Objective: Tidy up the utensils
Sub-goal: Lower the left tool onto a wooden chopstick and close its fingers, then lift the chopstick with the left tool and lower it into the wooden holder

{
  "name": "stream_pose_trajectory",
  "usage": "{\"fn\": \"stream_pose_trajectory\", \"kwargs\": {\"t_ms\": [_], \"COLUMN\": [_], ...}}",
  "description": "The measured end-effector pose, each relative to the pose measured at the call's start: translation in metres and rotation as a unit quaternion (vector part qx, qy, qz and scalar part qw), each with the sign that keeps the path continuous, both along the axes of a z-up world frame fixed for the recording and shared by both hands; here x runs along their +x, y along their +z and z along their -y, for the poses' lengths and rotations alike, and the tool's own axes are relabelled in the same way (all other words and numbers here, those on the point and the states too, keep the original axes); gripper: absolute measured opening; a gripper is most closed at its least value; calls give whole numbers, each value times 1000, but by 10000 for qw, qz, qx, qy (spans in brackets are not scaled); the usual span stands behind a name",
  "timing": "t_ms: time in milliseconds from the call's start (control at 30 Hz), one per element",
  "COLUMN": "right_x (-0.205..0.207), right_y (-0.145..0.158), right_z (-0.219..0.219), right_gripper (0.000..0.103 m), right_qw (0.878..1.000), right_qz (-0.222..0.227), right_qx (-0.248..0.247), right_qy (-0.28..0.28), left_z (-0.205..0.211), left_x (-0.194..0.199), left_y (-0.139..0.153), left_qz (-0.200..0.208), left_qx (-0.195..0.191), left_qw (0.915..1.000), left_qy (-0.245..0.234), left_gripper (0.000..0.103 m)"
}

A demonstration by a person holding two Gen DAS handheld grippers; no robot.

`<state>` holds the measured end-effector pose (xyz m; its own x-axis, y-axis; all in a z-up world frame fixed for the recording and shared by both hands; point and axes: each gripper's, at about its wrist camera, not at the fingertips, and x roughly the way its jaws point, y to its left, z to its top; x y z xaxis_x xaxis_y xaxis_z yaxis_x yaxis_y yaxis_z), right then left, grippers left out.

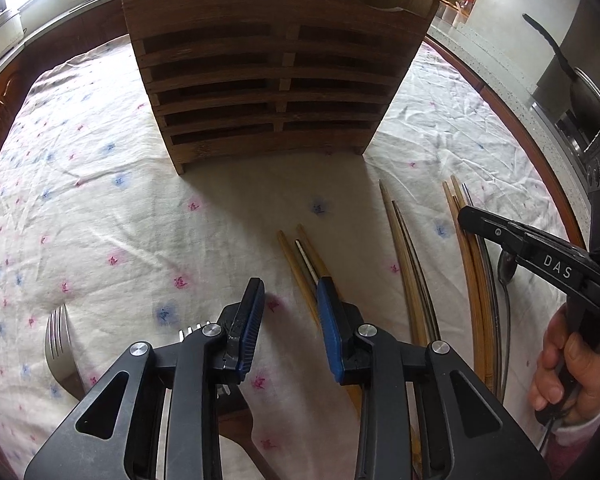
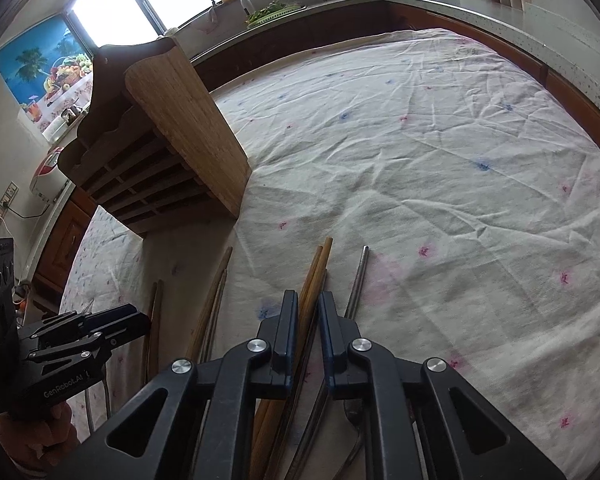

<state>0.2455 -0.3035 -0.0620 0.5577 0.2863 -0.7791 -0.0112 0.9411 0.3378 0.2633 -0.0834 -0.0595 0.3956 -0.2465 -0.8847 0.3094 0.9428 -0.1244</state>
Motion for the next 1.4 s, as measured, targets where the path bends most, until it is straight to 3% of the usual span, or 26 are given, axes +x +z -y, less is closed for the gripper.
{"fn": "stream_pose_trajectory", "kwargs": {"t_ms": [300, 567, 900, 1000, 1067, 1200, 1400], "right_x": [3, 7, 33, 32, 32, 28, 7], "right_y": [-1, -3, -2, -2, -3, -1, 35], "right_z": [4, 11, -2, -8, -9, 1, 6], "right_gripper": [10, 10, 13, 12, 9, 8, 7], "right_qw": [10000, 9998, 9995, 9988, 9986, 9999, 9991], "right_qz": [-44, -120, -170, -83, -35, -40, 386], "right_qx": [-20, 139, -264, -481, -529, -124, 149], "right_qy": [30, -46, -33, 35, 35, -81, 3], "left_z": [6, -4, 24, 29, 29, 21, -3], "left_x": [5, 7, 12, 7, 8, 5, -13], "left_y": [0, 0, -2, -4, -3, 2, 33], "left_qz": [-26, -127, 259, 471, 466, 403, 572], "left_qx": [144, -2, 508, 568, 524, 259, -319], "left_qw": [9997, 9997, 9978, 9965, 9969, 9984, 9976], "left_qy": [-203, -220, -351, -400, -365, -315, -219], "left_gripper": [26, 24, 21, 13, 10, 4, 4]}}
